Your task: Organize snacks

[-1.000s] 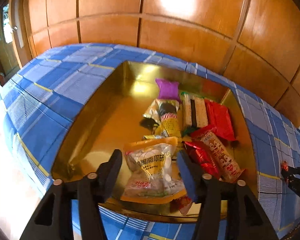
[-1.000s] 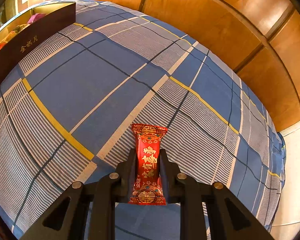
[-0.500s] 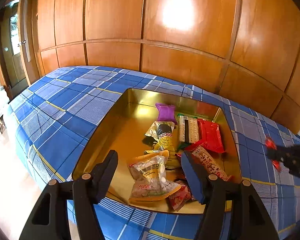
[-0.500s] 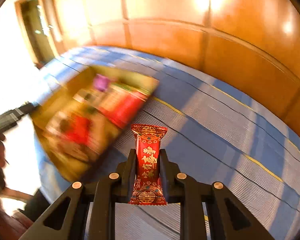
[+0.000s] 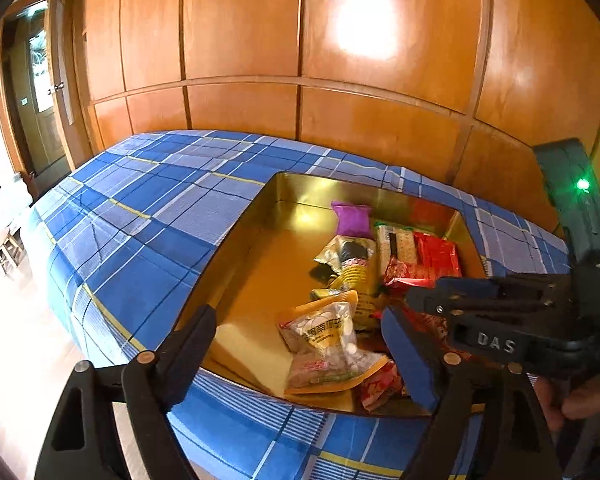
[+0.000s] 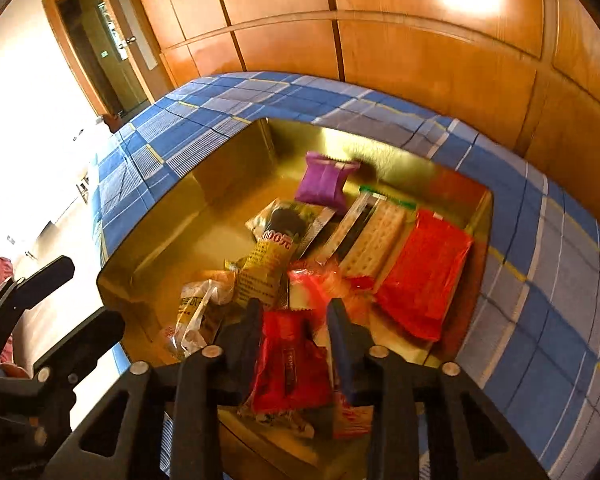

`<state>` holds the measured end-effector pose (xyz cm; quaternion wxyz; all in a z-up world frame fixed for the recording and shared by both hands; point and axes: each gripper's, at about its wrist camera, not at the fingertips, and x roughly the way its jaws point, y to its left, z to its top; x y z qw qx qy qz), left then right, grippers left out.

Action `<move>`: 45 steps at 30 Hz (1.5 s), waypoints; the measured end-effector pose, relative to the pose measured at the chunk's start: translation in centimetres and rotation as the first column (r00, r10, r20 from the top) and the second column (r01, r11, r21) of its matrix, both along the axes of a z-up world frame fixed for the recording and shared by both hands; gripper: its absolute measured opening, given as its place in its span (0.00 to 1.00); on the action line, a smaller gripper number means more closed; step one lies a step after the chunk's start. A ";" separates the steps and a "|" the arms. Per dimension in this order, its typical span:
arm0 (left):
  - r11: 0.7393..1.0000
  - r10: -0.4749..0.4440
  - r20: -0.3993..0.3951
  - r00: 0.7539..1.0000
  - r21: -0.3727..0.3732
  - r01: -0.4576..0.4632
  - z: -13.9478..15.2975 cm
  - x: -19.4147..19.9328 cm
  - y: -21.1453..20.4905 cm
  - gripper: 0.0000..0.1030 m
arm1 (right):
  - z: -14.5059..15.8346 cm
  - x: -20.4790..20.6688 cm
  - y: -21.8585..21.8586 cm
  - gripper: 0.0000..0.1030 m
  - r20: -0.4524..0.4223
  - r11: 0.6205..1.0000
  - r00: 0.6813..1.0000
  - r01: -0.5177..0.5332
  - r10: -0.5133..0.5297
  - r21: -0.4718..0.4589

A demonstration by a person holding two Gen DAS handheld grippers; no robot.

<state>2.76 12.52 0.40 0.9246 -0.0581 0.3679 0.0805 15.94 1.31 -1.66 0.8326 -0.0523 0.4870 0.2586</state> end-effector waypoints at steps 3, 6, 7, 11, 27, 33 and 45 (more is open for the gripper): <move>1.000 0.010 0.002 1.000 0.004 -0.010 -0.1 -0.2 0.0 0.89 | 1.0 -1.4 -0.8 0.35 0.055 0.999 0.998 0.032 -0.033 0.010; 1.000 0.010 0.005 1.000 0.004 -0.010 -0.1 -0.5 -0.3 0.93 | 2.5 -2.9 -1.9 0.36 0.129 0.994 0.986 0.105 -0.107 0.025; 1.000 0.006 0.009 1.000 0.003 -0.006 -0.1 -0.8 -0.4 0.95 | 2.9 -3.6 -2.3 0.37 0.157 0.991 0.978 0.133 -0.136 0.034; 1.000 -0.011 0.015 1.000 0.009 0.011 -0.4 -1.7 -1.1 0.99 | 3.7 -6.6 -4.2 0.41 0.226 0.972 0.946 0.229 -0.233 0.046; 0.998 -0.060 0.038 0.997 0.023 0.059 0.1 -3.7 -3.3 1.00 | 2.8 -10.0 -5.2 0.41 0.269 0.957 0.920 0.289 -0.284 0.023; 0.998 -0.053 0.031 0.998 0.024 0.052 0.0 -3.7 -3.1 1.00 | 2.7 -10.4 -5.1 0.41 0.270 0.958 0.921 0.287 -0.281 0.018; 0.998 -0.053 0.043 0.998 0.027 0.052 0.3 -3.9 -2.9 1.00 | 2.6 -10.5 -4.9 0.41 0.272 0.959 0.921 0.284 -0.278 0.016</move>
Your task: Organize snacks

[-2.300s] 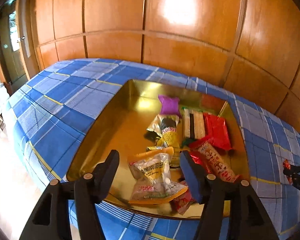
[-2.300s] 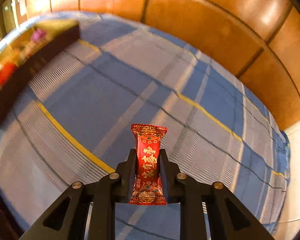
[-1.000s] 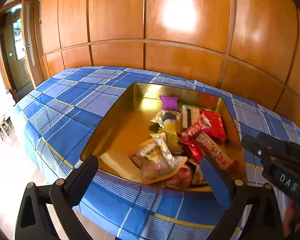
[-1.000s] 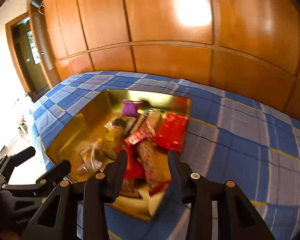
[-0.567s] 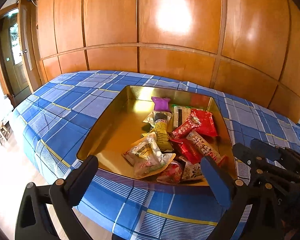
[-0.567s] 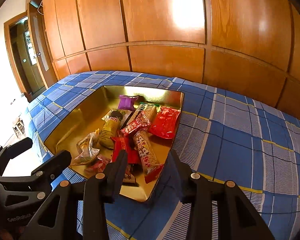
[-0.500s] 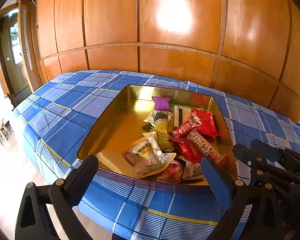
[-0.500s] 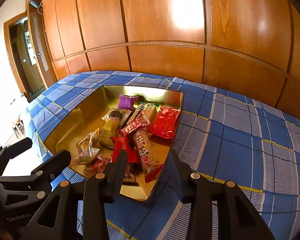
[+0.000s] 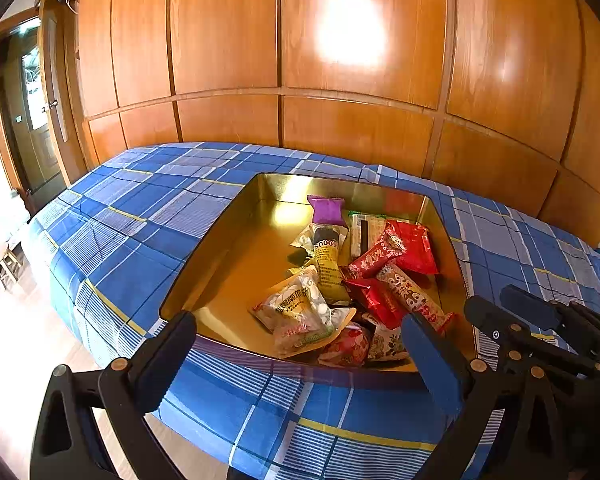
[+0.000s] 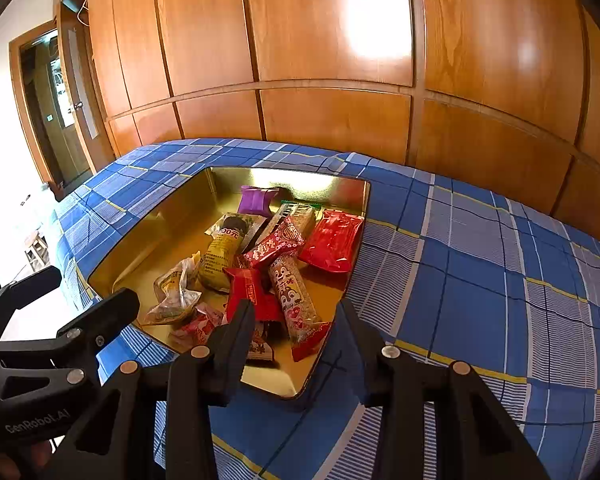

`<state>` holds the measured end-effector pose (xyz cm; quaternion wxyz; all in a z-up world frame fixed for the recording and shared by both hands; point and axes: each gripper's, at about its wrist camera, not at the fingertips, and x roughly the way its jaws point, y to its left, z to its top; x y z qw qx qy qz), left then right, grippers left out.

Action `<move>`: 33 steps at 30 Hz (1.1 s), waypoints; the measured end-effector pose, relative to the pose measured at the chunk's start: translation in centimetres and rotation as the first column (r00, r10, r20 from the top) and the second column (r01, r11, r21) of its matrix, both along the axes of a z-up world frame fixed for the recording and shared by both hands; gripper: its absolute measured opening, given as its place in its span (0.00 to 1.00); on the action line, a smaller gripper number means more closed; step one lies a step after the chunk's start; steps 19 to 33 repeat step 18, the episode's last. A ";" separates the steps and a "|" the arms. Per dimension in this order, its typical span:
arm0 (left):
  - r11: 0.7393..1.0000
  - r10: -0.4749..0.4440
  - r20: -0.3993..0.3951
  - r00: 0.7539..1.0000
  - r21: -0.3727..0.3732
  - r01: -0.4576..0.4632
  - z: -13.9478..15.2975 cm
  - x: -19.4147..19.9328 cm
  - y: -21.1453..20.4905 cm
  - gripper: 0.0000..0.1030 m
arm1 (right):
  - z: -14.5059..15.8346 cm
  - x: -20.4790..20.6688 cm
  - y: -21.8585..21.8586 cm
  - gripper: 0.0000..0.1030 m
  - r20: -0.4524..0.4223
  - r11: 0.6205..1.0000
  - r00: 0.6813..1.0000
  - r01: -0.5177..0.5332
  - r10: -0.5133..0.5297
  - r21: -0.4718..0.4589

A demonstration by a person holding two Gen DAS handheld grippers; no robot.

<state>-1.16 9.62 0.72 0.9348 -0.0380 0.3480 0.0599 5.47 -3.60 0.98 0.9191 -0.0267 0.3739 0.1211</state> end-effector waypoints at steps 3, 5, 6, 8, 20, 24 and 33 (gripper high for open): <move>1.000 0.000 0.003 1.000 0.003 0.000 0.1 -0.1 0.0 1.00 | 0.1 -0.1 0.0 0.41 0.003 1.000 1.000 0.002 -0.002 0.001; 1.000 -0.001 0.004 1.000 0.002 0.001 0.1 -0.1 0.0 1.00 | 0.1 0.0 -0.1 0.41 0.003 1.000 1.000 0.004 -0.004 0.002; 1.000 0.000 0.005 1.000 0.001 0.000 0.2 -0.1 0.1 1.00 | 0.1 0.0 -0.1 0.41 0.001 1.000 1.000 0.004 -0.004 0.003; 1.000 0.000 0.005 1.000 0.000 0.000 0.2 -0.1 0.1 1.00 | 0.0 0.0 -0.1 0.41 0.001 1.000 1.000 0.004 -0.004 0.003; 0.999 -0.016 0.026 1.000 -0.035 0.017 0.4 -0.1 0.4 0.99 | 0.1 0.2 -1.2 0.41 0.001 1.000 1.000 0.019 -0.019 0.011; 0.999 -0.016 0.026 1.000 -0.035 0.017 0.4 -0.1 0.4 0.99 | 0.1 0.2 -1.2 0.41 0.001 1.000 1.000 0.019 -0.019 0.011; 0.999 -0.016 0.026 1.000 -0.035 0.017 0.4 -0.1 0.4 0.99 | 0.1 0.2 -1.2 0.41 0.001 1.000 1.000 0.019 -0.019 0.011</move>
